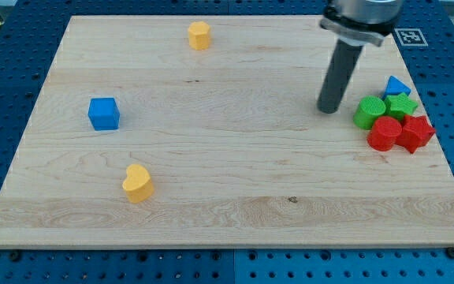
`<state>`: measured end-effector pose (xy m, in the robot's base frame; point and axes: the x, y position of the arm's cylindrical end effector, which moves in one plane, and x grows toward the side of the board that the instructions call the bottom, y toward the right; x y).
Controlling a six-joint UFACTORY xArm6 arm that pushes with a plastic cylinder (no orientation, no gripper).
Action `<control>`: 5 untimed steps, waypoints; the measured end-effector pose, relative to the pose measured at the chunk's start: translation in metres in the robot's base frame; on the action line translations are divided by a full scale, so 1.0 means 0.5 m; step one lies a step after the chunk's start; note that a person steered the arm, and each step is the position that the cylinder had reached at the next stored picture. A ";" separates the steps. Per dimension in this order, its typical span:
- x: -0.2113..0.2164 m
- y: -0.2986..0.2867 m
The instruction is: Slightly move the yellow hexagon to the top center of the board
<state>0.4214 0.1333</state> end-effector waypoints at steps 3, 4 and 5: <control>-0.041 -0.262; -0.071 -0.328; -0.071 -0.328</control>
<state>0.3858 -0.0308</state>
